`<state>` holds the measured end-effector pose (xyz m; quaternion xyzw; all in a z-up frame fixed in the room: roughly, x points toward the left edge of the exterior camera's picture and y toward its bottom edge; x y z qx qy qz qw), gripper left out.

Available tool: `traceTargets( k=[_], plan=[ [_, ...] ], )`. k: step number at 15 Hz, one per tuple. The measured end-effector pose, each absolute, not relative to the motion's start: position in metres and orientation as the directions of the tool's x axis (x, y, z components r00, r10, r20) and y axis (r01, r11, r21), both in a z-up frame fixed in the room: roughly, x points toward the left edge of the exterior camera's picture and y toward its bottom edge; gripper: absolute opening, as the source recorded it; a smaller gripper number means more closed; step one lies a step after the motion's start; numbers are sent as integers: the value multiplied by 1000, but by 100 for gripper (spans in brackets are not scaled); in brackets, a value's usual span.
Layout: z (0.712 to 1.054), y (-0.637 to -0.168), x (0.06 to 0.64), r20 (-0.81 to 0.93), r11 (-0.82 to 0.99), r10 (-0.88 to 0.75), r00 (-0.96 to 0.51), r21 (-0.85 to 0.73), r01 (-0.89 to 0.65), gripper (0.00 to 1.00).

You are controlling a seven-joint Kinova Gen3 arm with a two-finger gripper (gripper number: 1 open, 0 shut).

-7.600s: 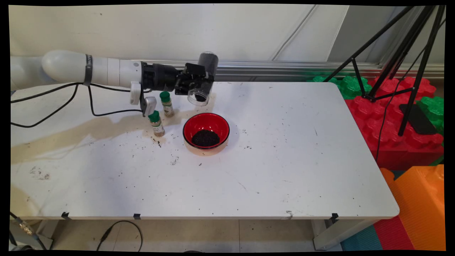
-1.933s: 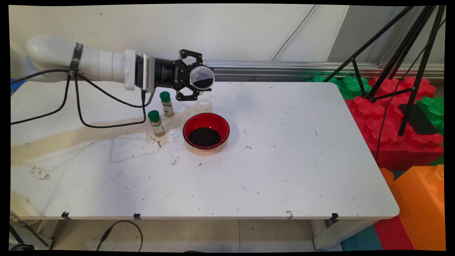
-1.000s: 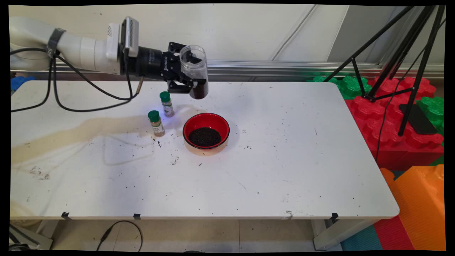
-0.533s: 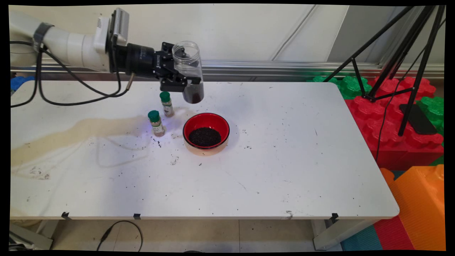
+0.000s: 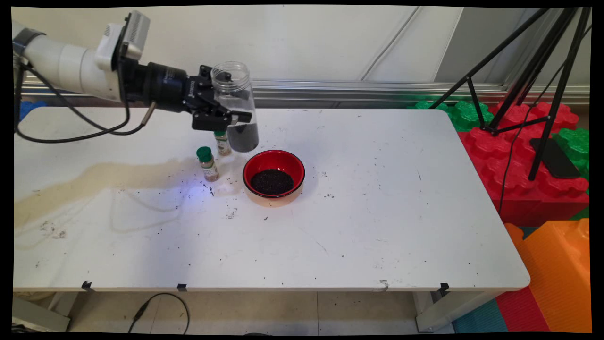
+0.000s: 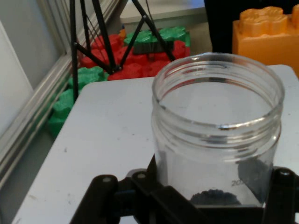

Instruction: Place the picked object on the table

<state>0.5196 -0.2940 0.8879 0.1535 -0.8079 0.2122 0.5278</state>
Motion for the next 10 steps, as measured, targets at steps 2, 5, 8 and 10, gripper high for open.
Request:
traceTargets(
  k=[2,5,8,10],
  plan=[
    [888,-289,522,920,869,-32,-391,-168,-466,0],
    [884,-281,528,920,878,-31,-392,-162,-450,0],
    [876,-272,536,916,889,-20,-400,-166,-426,0],
    [871,-269,540,914,894,-13,-405,-171,-414,0]
  ],
)
